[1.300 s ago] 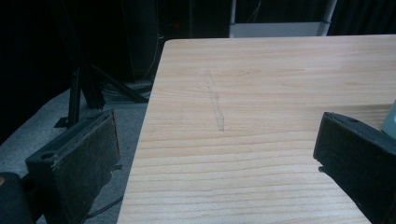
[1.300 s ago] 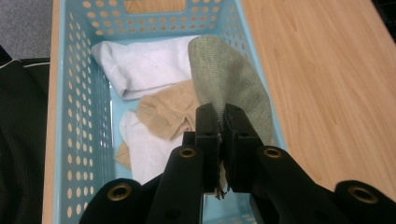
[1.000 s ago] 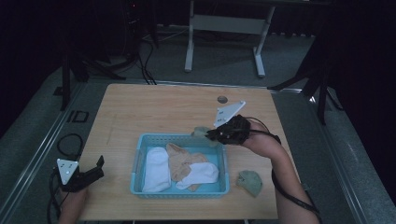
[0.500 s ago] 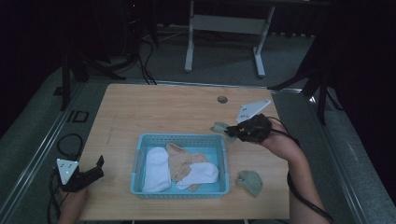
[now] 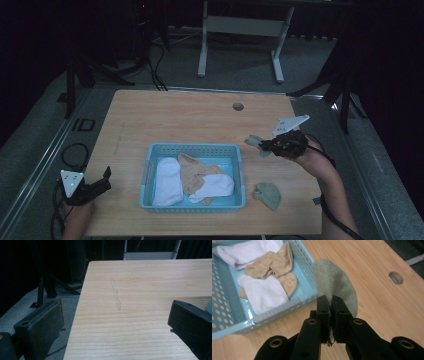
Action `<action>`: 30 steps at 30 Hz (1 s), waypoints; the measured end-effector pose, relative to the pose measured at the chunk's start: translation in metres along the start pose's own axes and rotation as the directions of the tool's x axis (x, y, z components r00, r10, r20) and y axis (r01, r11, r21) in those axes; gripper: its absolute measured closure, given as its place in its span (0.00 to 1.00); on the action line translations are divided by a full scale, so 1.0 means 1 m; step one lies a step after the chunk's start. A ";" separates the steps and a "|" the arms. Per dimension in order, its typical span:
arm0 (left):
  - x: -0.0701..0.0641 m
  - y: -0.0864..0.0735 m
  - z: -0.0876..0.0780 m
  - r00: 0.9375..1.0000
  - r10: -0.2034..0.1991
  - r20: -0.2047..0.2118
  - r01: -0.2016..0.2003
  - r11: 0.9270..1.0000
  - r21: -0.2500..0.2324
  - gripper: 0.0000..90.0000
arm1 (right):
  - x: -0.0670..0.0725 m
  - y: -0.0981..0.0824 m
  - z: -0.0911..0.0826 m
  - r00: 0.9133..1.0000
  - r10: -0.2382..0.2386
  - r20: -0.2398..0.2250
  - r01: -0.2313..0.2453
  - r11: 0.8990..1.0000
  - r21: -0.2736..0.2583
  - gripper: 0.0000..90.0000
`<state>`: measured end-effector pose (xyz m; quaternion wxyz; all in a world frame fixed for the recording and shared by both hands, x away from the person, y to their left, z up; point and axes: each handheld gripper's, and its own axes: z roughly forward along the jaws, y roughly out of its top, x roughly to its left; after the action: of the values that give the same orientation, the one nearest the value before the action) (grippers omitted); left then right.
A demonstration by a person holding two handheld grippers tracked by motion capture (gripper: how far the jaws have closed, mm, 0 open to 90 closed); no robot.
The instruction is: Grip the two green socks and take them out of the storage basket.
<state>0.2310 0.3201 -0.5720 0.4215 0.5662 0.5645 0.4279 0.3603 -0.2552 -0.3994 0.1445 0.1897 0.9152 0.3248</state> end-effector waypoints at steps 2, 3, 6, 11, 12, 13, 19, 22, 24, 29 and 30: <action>0.000 0.000 0.000 1.000 0.001 -0.001 -0.001 1.000 0.000 0.01 | -0.004 -0.009 0.002 1.000 0.027 0.010 -0.027 1.000 -0.004 0.95; 0.000 0.000 0.000 1.000 0.000 -0.002 0.000 1.000 0.000 0.01 | -0.005 -0.013 0.004 0.999 0.036 0.013 -0.036 0.999 0.000 0.95; 0.000 0.000 0.000 1.000 0.001 -0.002 -0.001 1.000 0.000 0.01 | -0.011 -0.025 0.010 0.997 0.070 0.016 -0.070 0.997 0.009 0.95; 0.000 0.000 0.000 1.000 0.001 -0.001 -0.001 1.000 -0.001 0.01 | -0.018 -0.041 0.021 0.992 0.117 0.035 -0.119 0.992 0.042 0.95; 0.000 0.000 0.000 1.000 0.000 -0.002 0.000 1.000 -0.001 0.01 | -0.019 -0.045 0.023 0.992 0.124 0.032 -0.126 0.991 0.043 0.95; 0.000 0.000 0.000 1.000 0.000 -0.003 0.000 1.000 -0.001 0.01 | -0.020 -0.048 0.026 0.991 0.134 0.031 -0.135 0.990 0.041 0.95; 0.000 0.000 0.000 1.000 0.001 -0.003 -0.001 1.000 -0.001 0.01 | -0.023 -0.070 0.048 0.983 0.174 0.063 -0.179 0.981 0.070 0.95; 0.000 0.000 0.000 1.000 0.001 -0.005 -0.001 1.000 -0.002 0.01 | -0.024 -0.084 0.062 0.975 0.209 0.072 -0.214 0.974 0.071 0.95; 0.000 0.000 0.000 1.000 0.001 -0.005 -0.001 1.000 -0.001 0.01 | -0.022 -0.088 0.068 0.974 0.219 0.064 -0.223 0.972 0.072 0.95; 0.000 0.000 0.000 1.000 0.000 -0.002 0.000 1.000 -0.001 0.01 | -0.017 -0.099 0.082 0.967 0.250 0.044 -0.253 0.964 0.078 0.94; 0.000 0.000 0.000 1.000 0.001 -0.002 -0.001 1.000 -0.001 0.01 | -0.015 -0.100 0.085 0.966 0.255 0.040 -0.257 0.963 0.078 0.94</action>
<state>0.2308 0.3200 -0.5721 0.4210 0.5657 0.5644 0.4291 0.3813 -0.2879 -0.5259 0.1068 0.3170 0.8935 0.2997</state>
